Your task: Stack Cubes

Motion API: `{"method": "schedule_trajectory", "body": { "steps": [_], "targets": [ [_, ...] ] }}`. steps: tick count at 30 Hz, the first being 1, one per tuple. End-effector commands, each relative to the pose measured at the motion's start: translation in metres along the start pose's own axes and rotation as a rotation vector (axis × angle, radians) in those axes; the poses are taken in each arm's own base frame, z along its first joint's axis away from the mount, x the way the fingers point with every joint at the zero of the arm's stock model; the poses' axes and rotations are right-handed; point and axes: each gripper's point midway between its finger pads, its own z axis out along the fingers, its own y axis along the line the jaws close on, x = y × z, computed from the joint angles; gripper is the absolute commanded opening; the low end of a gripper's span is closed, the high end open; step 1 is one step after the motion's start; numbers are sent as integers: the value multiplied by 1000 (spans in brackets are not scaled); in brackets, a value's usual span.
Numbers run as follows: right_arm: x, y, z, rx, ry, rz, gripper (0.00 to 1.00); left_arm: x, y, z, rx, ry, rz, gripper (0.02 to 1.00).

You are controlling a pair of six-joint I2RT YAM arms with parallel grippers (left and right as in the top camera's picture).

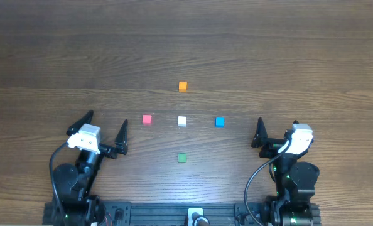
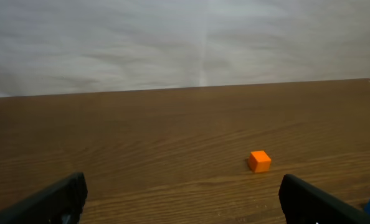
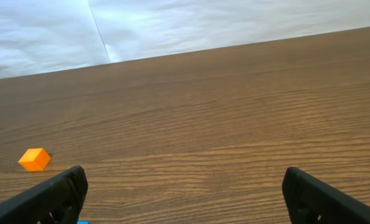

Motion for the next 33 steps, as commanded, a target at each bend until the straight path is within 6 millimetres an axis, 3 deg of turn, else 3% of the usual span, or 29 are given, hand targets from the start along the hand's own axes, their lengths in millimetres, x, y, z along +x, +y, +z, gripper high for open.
{"method": "schedule_trajectory", "body": {
  "steps": [1,19,22,27,33],
  "targets": [
    [6,3,0,-17,24,-2,991,2,-3,0,15,4,14,1000],
    [6,3,0,-17,24,-2,991,4,-3,1,17,11,11,1000],
    [6,3,0,-17,24,-2,991,5,-12,2,68,26,-23,998],
    [6,3,0,-18,24,-3,993,-13,-31,1,165,53,-106,1000],
    [6,3,0,-18,24,-3,993,-34,-56,-3,248,247,-284,998]
  ]
}}
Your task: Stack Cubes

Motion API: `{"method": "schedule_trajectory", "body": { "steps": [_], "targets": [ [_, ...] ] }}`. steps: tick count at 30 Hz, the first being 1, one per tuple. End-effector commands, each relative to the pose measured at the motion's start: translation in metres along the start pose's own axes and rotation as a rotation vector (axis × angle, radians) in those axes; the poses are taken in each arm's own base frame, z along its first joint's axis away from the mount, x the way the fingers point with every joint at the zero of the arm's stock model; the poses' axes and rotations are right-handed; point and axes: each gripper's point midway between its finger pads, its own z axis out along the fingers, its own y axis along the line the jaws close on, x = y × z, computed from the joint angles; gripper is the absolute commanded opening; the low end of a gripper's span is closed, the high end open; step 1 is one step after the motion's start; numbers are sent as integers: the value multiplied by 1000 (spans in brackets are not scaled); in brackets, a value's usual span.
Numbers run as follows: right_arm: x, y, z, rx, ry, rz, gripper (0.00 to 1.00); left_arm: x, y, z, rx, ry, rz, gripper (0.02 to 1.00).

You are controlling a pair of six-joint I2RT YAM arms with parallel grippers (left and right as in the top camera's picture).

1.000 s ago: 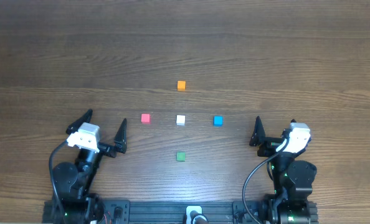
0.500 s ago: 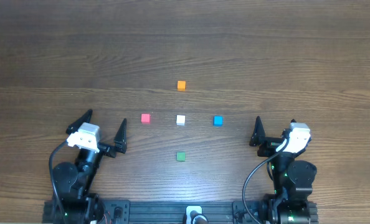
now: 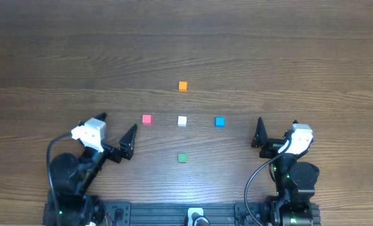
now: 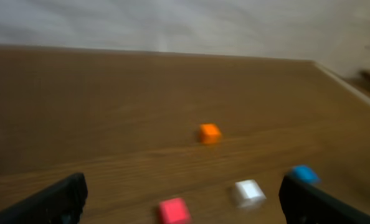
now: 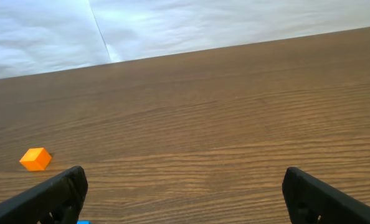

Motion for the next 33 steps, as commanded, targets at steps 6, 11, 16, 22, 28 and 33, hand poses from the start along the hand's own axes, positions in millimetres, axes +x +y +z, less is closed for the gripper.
{"method": "schedule_trajectory", "body": {
  "steps": [6,11,16,22,28,33],
  "targets": [
    [6,3,0,-14,24,-2,991,-44,-49,6,116,277,-214,998],
    [6,3,0,-14,24,-2,993,-25,-44,27,8,513,-289,998],
    [6,3,0,-14,24,-2,993,22,-32,53,-104,716,-306,998],
    [6,3,0,-14,24,-2,991,80,-15,65,-213,918,-344,998],
    [6,3,0,-14,24,-2,991,111,8,79,-332,979,-329,998],
    [6,3,0,-14,23,-2,993,122,14,93,-345,974,-304,998]
  ]
}}
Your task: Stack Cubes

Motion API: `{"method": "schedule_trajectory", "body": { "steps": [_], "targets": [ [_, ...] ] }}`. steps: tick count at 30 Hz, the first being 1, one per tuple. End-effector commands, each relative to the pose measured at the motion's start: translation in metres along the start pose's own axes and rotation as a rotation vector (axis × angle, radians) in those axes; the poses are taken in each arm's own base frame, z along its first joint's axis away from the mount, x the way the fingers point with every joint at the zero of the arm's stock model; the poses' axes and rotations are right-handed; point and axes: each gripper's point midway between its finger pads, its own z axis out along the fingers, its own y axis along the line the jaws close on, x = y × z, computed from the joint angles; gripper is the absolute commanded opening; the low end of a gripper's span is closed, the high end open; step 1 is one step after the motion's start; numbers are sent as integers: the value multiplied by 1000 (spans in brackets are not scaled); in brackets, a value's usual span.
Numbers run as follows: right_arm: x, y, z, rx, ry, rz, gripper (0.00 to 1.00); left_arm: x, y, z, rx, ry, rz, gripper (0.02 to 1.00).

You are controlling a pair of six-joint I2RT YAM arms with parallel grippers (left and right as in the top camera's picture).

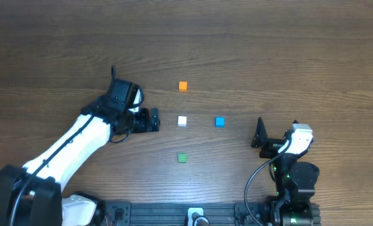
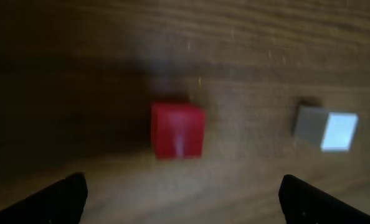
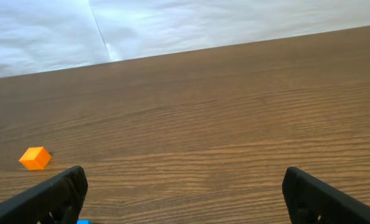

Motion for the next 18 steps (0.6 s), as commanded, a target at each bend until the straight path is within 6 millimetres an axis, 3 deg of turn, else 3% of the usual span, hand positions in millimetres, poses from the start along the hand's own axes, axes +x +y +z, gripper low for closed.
{"method": "schedule_trajectory", "body": {
  "steps": [1,6,11,18],
  "targets": [
    [5,3,0,-14,20,-3,993,-7,7,12,-57,-15,-3,998],
    [5,3,0,-14,20,-3,991,-15,13,21,-95,-39,10,996],
    [5,3,0,-14,20,-3,993,-22,7,26,-95,-42,88,991],
    [5,3,0,-14,20,-3,993,-22,-5,32,-120,-19,186,912]
  ]
}}
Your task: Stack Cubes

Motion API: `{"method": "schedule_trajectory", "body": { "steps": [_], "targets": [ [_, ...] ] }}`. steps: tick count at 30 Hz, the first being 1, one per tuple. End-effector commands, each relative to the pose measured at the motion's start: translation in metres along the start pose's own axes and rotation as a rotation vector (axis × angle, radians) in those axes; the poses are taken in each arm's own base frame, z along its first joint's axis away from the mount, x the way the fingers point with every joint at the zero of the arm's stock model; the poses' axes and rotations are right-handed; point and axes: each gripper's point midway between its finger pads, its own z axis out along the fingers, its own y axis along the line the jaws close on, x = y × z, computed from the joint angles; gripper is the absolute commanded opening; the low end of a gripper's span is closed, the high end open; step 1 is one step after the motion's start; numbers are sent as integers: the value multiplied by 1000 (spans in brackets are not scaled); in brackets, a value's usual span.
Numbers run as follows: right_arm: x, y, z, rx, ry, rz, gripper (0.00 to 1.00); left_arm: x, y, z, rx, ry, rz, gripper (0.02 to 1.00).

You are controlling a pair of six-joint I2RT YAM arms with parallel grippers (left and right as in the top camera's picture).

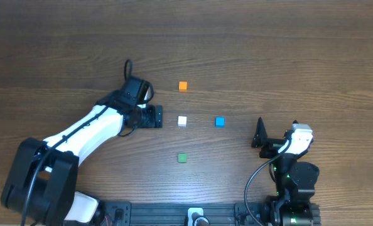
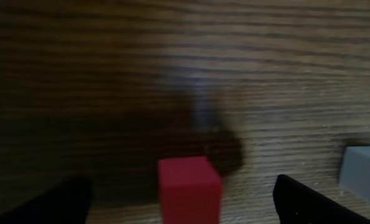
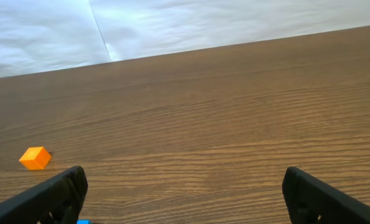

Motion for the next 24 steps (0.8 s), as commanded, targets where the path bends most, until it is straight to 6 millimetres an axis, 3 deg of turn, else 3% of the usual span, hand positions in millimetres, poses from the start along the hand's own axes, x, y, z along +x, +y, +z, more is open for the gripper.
{"method": "schedule_trajectory", "body": {
  "steps": [1,14,19,24],
  "targets": [
    [5,3,0,-14,20,-2,993,-7,-7,3,-29,-4,91,906],
    [5,3,0,-14,20,-2,991,4,-1,7,-72,44,103,822],
    [5,3,0,-14,20,-2,993,4,1,7,-79,41,98,676],
    [5,3,0,-14,20,-2,991,2,4,6,-99,32,74,649]
  ]
}}
